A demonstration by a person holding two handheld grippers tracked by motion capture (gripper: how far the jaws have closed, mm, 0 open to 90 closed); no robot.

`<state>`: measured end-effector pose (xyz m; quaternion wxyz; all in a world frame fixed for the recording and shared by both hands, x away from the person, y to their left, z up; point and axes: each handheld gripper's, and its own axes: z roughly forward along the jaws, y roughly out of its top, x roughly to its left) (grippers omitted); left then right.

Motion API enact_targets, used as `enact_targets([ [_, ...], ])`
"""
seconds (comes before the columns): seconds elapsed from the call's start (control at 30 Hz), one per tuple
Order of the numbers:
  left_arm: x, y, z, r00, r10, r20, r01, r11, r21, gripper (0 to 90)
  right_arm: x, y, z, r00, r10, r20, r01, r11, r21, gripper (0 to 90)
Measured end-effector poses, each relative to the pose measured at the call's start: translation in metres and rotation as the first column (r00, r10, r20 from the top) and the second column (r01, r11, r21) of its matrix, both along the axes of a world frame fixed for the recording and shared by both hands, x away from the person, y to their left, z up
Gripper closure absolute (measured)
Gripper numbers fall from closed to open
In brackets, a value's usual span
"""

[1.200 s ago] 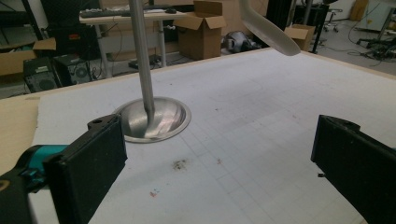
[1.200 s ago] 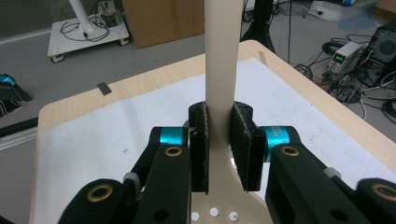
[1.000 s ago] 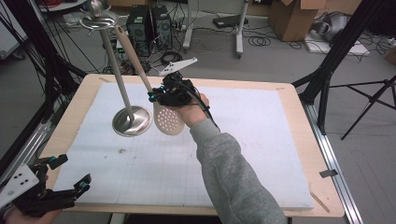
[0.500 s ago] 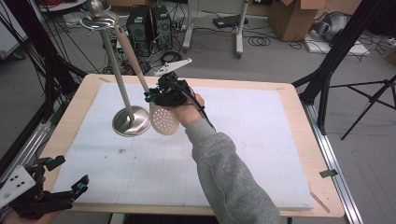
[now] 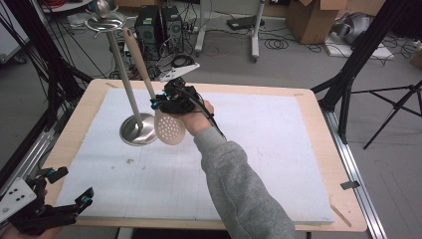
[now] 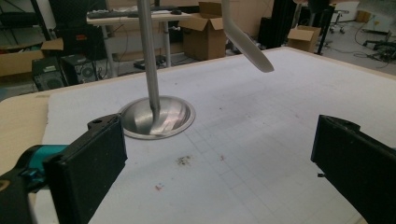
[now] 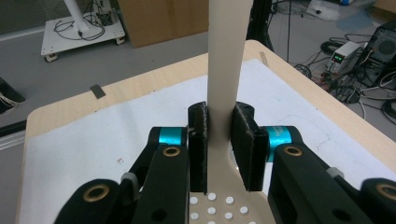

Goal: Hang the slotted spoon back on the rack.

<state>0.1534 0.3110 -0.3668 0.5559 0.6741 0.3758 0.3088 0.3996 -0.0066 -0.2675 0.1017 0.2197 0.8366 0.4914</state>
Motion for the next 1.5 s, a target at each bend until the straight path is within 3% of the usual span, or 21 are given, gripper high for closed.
enact_targets([
  [0.13,0.0,0.0,0.0,1.0,0.001,0.001,-0.001,1.0,0.002,3.7,0.0,0.001,0.0,0.9999,0.001,0.015,-0.001,1.0,0.005,75.3],
  [0.2,0.0,0.0,0.0,1.0,0.002,0.0,-0.002,1.0,0.001,3.7,-0.001,0.0,0.003,0.9997,0.002,0.024,-0.003,0.9997,0.026,69.8],
  [0.33,0.0,-0.001,-0.001,1.0,0.001,-0.002,-0.001,1.0,0.0,3.7,-0.001,-0.002,0.003,0.9997,-0.002,0.023,0.002,0.9999,0.013,61.9],
  [0.53,0.0,-0.001,-0.001,1.0,0.002,-0.003,-0.002,1.0,0.001,3.7,-0.003,-0.005,0.005,0.9993,-0.004,0.038,0.003,0.9994,0.033,40.1],
  [0.67,0.0,0.0,-0.001,1.0,0.003,-0.001,-0.003,1.0,0.0,3.7,-0.004,-0.007,0.006,0.999,-0.01,0.044,0.008,0.9993,0.037,32.4],
  [1.1,0.003,-0.001,-0.002,1.0,0.0,-0.008,0.0,1.0,-0.001,3.7,-0.008,-0.012,0.002,0.9991,0.013,0.04,-0.014,0.9997,0.019,22.1],
  [1.23,0.007,0.0,-0.002,1.0,-0.003,-0.008,0.003,1.0,-0.004,3.7,-0.011,-0.021,-0.003,0.9994,0.018,0.03,-0.019,0.9993,0.033,20.7],
  [1.37,0.011,0.0,-0.001,1.0,-0.007,-0.006,0.007,0.9999,-0.01,3.6,-0.014,-0.031,-0.009,0.9993,0.036,0.011,-0.036,0.9993,0.011,17.0],
  [1.5,0.016,0.002,-0.001,1.0,-0.009,-0.004,0.009,0.9998,-0.019,3.7,-0.016,-0.041,-0.01,0.9989,0.047,0.005,-0.047,0.9984,0.031,14.2],
])
